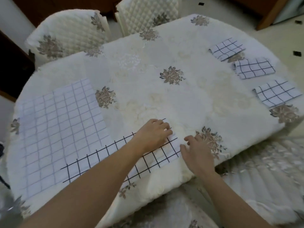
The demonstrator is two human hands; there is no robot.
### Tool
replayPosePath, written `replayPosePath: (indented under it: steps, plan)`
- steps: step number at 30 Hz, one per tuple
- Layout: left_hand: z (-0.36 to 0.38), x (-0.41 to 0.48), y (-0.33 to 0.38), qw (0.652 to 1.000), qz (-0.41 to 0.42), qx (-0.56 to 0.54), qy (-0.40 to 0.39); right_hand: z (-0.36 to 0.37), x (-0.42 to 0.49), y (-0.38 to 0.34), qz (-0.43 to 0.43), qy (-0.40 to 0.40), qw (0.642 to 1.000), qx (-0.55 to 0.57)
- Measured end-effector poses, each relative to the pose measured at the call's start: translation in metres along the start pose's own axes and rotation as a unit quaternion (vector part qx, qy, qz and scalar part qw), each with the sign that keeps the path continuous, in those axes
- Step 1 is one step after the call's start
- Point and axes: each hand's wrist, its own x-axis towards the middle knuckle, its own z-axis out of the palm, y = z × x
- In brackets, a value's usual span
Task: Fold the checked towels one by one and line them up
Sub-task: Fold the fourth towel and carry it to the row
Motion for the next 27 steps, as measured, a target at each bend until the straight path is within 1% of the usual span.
replayPosePath:
  steps: [3, 5, 7, 9, 14, 18, 23, 27]
  plan:
    - [-0.008, 0.036, -0.007, 0.996, 0.072, 0.018, -0.048, 0.011, 0.0, -0.002, -0.001, 0.006, 1.0, 0.029]
    - [-0.006, 0.048, -0.012, 0.991, 0.111, 0.025, -0.068, 0.013, 0.002, -0.004, 0.0, 0.004, 1.0, 0.018]
    - [-0.003, 0.053, -0.015, 0.985, 0.158, 0.033, -0.068, 0.014, 0.005, -0.007, 0.003, 0.003, 1.0, -0.003]
    - [0.001, 0.056, -0.019, 0.98, 0.186, 0.033, -0.063, 0.015, 0.006, -0.012, 0.005, 0.017, 1.0, 0.004]
    - [0.001, 0.064, -0.025, 0.978, 0.205, 0.004, -0.042, 0.017, 0.013, -0.017, 0.045, 0.02, 0.999, 0.014]
    - [0.002, 0.07, -0.029, 0.978, 0.2, -0.007, -0.065, 0.016, 0.023, -0.018, 0.075, -0.012, 0.996, 0.047]
    - [-0.003, 0.08, -0.029, 0.972, 0.206, 0.0, -0.112, 0.009, 0.031, -0.016, 0.077, -0.057, 0.993, 0.076]
    - [-0.013, 0.105, -0.025, 0.965, 0.219, 0.032, -0.143, -0.013, 0.04, -0.005, 0.046, -0.049, 0.994, 0.088]
